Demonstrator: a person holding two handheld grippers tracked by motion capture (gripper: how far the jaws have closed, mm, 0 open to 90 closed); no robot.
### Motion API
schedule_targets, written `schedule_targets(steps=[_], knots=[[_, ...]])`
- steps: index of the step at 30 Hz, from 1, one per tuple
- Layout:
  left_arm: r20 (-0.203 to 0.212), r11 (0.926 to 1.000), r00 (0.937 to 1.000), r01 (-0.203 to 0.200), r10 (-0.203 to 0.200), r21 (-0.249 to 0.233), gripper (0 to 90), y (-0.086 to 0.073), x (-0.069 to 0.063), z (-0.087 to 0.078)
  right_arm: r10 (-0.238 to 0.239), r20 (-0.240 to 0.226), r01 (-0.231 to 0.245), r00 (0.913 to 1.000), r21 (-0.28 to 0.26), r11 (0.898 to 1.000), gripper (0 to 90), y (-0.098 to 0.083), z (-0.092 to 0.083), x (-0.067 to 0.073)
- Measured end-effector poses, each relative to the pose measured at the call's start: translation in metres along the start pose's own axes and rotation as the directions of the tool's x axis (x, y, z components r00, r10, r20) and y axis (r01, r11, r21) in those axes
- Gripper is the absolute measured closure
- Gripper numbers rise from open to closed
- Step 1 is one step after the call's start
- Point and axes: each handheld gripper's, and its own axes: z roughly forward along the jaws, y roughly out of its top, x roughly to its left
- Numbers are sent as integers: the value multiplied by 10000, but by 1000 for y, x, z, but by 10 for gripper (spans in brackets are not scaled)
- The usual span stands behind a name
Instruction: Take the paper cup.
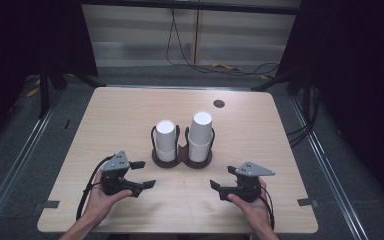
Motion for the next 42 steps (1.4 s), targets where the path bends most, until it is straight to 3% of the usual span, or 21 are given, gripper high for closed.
schedule_targets(steps=[3, 5, 9, 12, 13, 15, 18, 21, 23, 34, 37, 38, 40, 42], knots=[[-33, 9998, 9999, -141, 142, 126, 210, 3, -1, -2, -17, 19, 17, 10000, -52, 10000, 157, 1, -3, 1], [121, 10000, 9999, -28, 28, 10, 210, 5, -1, -5, 4, 97, -3, 10000, -113, 9999, 158, 1, -5, 2], [-97, 9997, 9997, -225, 224, -83, 211, 8, -1, -8, -29, 100, 31, 9999, -174, 9998, 157, 2, -7, 4], [33, 9994, 9995, -309, 309, -134, 235, 17, 0, -10, -2, 13, 2, 10000, -180, 9998, 157, 2, -6, 4], [-82, 9991, 9996, -273, 270, -328, 235, 19, -1, -11, -2, 13, 2, 10000, -180, 9998, 157, 2, -6, 4], [74, 9991, 9996, -261, 264, -345, 212, 27, -1, -8, 97, -95, -98, 9999, -123, 9999, 157, 2, -3, 5], [-183, 9983, 9987, -477, 471, -346, 198, 31, -2, -7, -86, -279, 84, 9996, -58, 9999, 157, 3, -1, 10], [25, 9976, 9983, -578, 579, -392, 169, 37, -1, -6, -131, -322, 128, 9994, -96, 9999, 159, 3, -2, 11], [-52, 9973, 9981, -612, 611, -406, 165, 38, 0, -7, -102, -320, 99, 9994, -80, 9999, 159, 3, -2, 11], [-250, 9975, 9973, -696, 694, -77, 189, 49, 16, -12, -36, -437, 39, 9990, 81, 10000, 163, 2, -2, 11], [-321, 9975, 9973, -665, 658, -229, 193, 51, 19, -14, -41, -453, 44, 9990, 72, 10000, 163, 2, -2, 11], [-349, 9969, 9963, -782, 785, 77, 199, 57, 23, -15, -7, -455, 10, 9990, 78, 10000, 163, 2, -2, 11], [-266, 9968, 9965, -794, 795, 72, 247, 61, 26, -16, -1, -476, 7, 9989, 123, 9999, 162, 2, -1, 11], [-359, 9962, 9957, -841, 848, 206, 242, 66, 28, -16, -15, -520, 22, 9986, 131, 9999, 162, 2, 0, 11]])
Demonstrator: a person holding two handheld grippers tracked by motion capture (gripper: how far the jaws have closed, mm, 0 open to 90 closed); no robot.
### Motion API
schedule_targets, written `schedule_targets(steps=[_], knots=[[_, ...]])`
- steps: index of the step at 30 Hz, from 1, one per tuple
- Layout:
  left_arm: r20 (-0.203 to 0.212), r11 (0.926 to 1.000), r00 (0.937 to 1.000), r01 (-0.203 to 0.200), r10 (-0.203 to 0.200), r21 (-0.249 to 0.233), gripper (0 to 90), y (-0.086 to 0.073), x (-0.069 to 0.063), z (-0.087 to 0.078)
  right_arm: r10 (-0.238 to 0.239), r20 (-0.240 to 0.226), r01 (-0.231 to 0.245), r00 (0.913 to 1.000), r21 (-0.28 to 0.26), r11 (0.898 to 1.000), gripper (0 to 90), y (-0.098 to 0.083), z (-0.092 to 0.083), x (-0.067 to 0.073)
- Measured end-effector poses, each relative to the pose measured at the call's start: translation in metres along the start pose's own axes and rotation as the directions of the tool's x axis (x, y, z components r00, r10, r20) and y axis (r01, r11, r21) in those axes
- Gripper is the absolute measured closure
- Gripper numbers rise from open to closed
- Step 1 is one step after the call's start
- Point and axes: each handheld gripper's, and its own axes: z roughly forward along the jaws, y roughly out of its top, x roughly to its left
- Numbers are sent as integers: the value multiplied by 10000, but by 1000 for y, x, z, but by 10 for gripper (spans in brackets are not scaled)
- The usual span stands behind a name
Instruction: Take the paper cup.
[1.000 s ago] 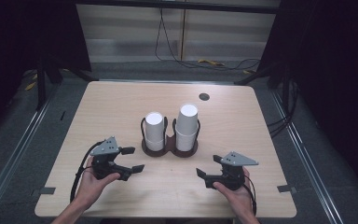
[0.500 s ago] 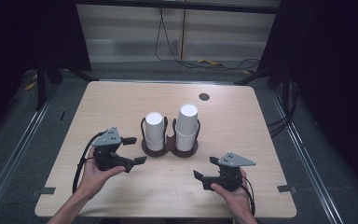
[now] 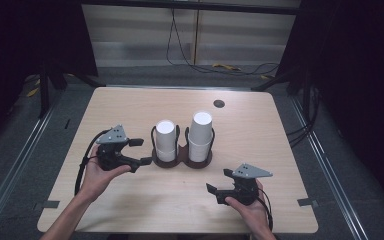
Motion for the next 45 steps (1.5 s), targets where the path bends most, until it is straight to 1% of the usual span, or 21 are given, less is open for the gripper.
schedule_targets(steps=[5, 6, 7, 9, 12, 14, 19, 20, 22, 25, 26, 27, 28, 30, 31, 33, 34, 37, 40, 42, 45], knots=[[-117, 9999, 9999, 52, -54, -151, 236, 8, 5, -3, 33, 9, -33, 10000, 97, 9999, 162, -1, 1, 0], [-286, 9997, 9996, -51, 44, -245, 237, 12, 6, -4, 8, 2, -8, 10000, 198, 9998, 174, -1, 1, -1], [-286, 9997, 9996, -51, 44, -245, 244, 12, 6, -4, 8, 2, -8, 10000, 198, 9998, 174, -1, 1, -1], [-230, 9995, 9994, -277, 273, -160, 281, 19, 9, -4, -11, -7, 11, 10000, 185, 9998, 175, -1, 1, -1], [-290, 9992, 9989, -372, 369, -130, 267, 24, 9, -3, 2, -33, -2, 10000, 184, 9998, 175, -1, 1, 0], [-265, 9993, 9990, -357, 354, -91, 262, 31, 12, 0, 11, -46, -10, 10000, 178, 9998, 175, -1, 2, 0], [-259, 9992, 9989, -387, 386, -55, 252, 38, 13, 5, 22, -50, -21, 10000, 215, 9998, 175, -1, 2, 0], [-284, 9987, 9983, -503, 503, -13, 252, 40, 13, 6, 17, -45, -16, 10000, 193, 9998, 176, -1, 2, 0], [-251, 9993, 9990, -363, 366, 110, 252, 44, 16, 10, -1, -31, 2, 10000, 149, 9999, 182, 0, 2, -1], [-216, 9991, 9991, -357, 361, 217, 252, 47, 19, 13, 8, -34, -7, 10000, 160, 9999, 182, 0, 2, -1], [-76, 9993, 9999, -116, 118, 346, 246, 49, 21, 15, -15, -65, 17, 10000, 169, 9999, 182, 0, 2, 0], [-76, 9993, 9999, -116, 118, 346, 225, 49, 21, 15, -15, -65, 17, 10000, 169, 9999, 182, 0, 2, 0], [52, 9991, 9999, 103, -105, 412, 225, 50, 22, 16, 8, -68, -7, 10000, 164, 9999, 182, 0, 2, 0], [-68, 9987, 10000, 47, -44, 511, 212, 52, 21, 19, -26, -83, 28, 10000, 190, 9998, 182, -1, 2, 0], [-117, 9986, 9999, -48, 55, 535, 247, 52, 22, 19, -20, -85, 22, 10000, 207, 9998, 182, -1, 3, 0], [-228, 9979, 9997, 4, 11, 644, 248, 52, 26, 21, -32, -94, 34, 10000, 237, 9997, 182, -1, 3, 0], [-141, 9967, 9999, 63, -52, 804, 224, 54, 29, 23, -42, -107, 45, 9999, 263, 9996, 183, -1, 4, 0], [-66, 9964, 9999, 109, -103, 839, 218, 57, 32, 25, -66, -102, 68, 9999, 268, 9996, 183, -1, 4, 0], [-58, 9953, 10000, -7, 13, 965, 198, 63, 33, 28, -82, -147, 86, 9999, 284, 9996, 183, -1, 4, 0], [-2, 9922, 9999, -143, 144, 1240, 195, 67, 33, 31, -90, -167, 95, 9998, 290, 9995, 183, -1, 4, 0], [52, 9893, 9996, -275, 270, 1430, 215, 72, 33, 35, -88, -170, 93, 9998, 308, 9995, 183, -2, 4, 1]])
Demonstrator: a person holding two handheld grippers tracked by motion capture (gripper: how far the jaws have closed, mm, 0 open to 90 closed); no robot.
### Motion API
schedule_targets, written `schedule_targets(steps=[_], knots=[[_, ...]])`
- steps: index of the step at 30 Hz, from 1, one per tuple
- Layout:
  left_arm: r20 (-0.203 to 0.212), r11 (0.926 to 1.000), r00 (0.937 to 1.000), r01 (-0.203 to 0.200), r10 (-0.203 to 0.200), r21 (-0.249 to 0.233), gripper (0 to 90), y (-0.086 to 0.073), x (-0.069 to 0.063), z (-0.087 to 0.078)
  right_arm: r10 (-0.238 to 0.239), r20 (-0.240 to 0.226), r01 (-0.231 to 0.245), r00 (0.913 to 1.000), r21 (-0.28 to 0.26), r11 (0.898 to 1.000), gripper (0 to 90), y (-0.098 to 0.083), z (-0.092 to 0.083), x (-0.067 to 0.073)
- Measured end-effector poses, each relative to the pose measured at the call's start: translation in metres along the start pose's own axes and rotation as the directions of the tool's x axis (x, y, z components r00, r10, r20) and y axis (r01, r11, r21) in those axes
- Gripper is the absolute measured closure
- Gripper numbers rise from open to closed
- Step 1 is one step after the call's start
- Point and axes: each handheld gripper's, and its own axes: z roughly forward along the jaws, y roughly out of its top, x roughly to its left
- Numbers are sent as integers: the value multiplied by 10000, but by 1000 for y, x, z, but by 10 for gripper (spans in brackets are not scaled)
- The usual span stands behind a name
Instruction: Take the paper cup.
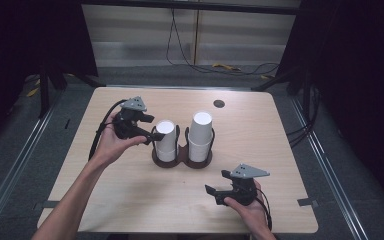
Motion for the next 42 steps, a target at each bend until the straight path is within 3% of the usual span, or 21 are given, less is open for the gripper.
schedule_targets(steps=[5, 8, 9, 20, 24, 27, 30, 36, 37, 42], knots=[[-99, 9980, 9995, -308, 314, 551, 215, 8, 1, 9, -40, -51, 41, 10000, 97, 9999, 185, -1, 1, 1], [-15, 9985, 9996, -267, 268, 483, 213, 11, 1, 10, -56, -52, 56, 10000, 101, 9999, 185, -1, 2, 1], [-64, 9957, 9991, -402, 408, 836, 212, 12, 1, 14, -44, -54, 45, 10000, 125, 9999, 184, -1, 1, 1], [112, 9898, 9979, -646, 637, 1268, 231, 15, 3, 30, 4, -129, -2, 9999, 214, 9998, 184, -2, 2, 1], [61, 9795, 9958, -909, 912, 1800, 232, 18, 1, 37, -124, -90, 126, 9999, 236, 9996, 184, -2, 2, 1], [172, 9752, 9943, -1070, 1057, 1939, 264, 19, -1, 38, -220, -61, 222, 9997, 278, 9994, 184, -2, 2, 1], [-99, 9726, 9944, -1007, 1051, 2094, 286, 19, -2, 39, -281, -41, 282, 9996, 313, 9991, 184, -2, 2, 2], [-4, 9639, 9935, -1107, 1142, 2420, 294, 20, -2, 43, -155, -119, 158, 9998, 281, 9995, 184, -2, 2, 2], [-46, 9548, 9921, -1196, 1256, 2722, 302, 21, -1, 44, -117, -110, 120, 9999, 285, 9995, 184, -2, 2, 1], [-23, 9534, 9939, -1054, 1106, 2826, 289, 20, -1, 47, -119, -94, 122, 9999, 272, 9996, 184, -2, 1, 1]])
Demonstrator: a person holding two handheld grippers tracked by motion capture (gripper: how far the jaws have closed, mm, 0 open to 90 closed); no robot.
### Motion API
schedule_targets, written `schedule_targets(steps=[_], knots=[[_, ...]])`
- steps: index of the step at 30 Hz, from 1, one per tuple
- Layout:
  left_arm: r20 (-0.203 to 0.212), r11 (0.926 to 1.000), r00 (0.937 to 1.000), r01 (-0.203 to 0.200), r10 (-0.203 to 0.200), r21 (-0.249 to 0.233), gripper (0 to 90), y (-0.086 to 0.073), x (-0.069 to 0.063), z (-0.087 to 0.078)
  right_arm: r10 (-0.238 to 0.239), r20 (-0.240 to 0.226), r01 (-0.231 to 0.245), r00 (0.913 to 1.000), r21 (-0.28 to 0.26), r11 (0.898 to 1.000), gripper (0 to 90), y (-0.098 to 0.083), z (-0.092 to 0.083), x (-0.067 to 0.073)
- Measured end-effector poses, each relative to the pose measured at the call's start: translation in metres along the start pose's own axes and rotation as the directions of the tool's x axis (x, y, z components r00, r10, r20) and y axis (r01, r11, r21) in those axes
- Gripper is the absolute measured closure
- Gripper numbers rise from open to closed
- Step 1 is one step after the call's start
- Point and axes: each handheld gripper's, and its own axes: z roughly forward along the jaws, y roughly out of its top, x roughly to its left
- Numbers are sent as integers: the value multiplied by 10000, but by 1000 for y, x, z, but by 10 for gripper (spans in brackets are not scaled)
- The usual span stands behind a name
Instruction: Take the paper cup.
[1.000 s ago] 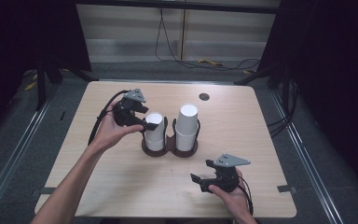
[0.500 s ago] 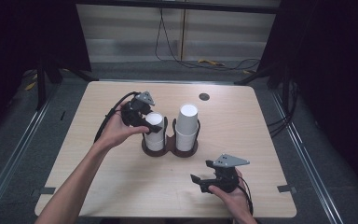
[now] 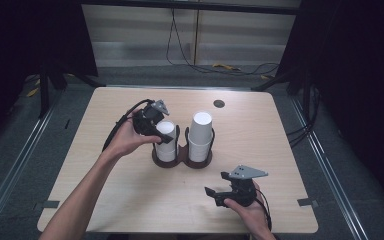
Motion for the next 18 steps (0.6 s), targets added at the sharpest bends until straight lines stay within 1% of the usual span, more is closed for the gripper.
schedule_targets(steps=[1, 3, 7, 8, 10, 12, 14, 15, 17, 18], knots=[[28, 9999, 10000, 44, -44, 123, 281, 0, 0, 2, 2, 18, -2, 10000, 11, 10000, 184, 0, 0, 0], [-7, 9998, 10000, 15, -15, 207, 276, 0, 1, 2, 17, 16, -17, 10000, 8, 10000, 184, 0, 0, 0], [-58, 9997, 9999, 111, -109, 225, 226, 1, 1, 5, 6, 40, -6, 10000, 9, 10000, 184, 0, 0, 0], [5, 9997, 9999, 107, -107, 227, 226, 1, 0, 6, 6, 40, -6, 10000, 9, 10000, 184, 0, 0, 0], [-76, 9994, 9999, 90, -87, 320, 246, 1, 0, 6, 5, 45, -5, 10000, 13, 10000, 184, 0, 0, 0], [25, 9994, 10000, 63, -64, 337, 287, 1, 0, 7, 12, 34, -12, 10000, 7, 10000, 184, 0, 0, 0], [1, 9994, 10000, 68, -68, 336, 292, 1, -1, 7, 15, 29, -15, 10000, -2, 10000, 184, 0, 0, 0], [-4, 9993, 10000, 4, -3, 386, 292, 1, 0, 6, 15, 35, -15, 10000, -7, 10000, 184, 0, 0, 0], [-21, 9994, 9999, 152, -152, 311, 301, 2, -1, 4, 64, 3, -64, 10000, -35, 10000, 184, 0, 0, 0], [-21, 9994, 9999, 152, -152, 311, 303, 2, -1, 4, 64, 3, -64, 10000, -35, 10000, 184, 0, 0, 0]])
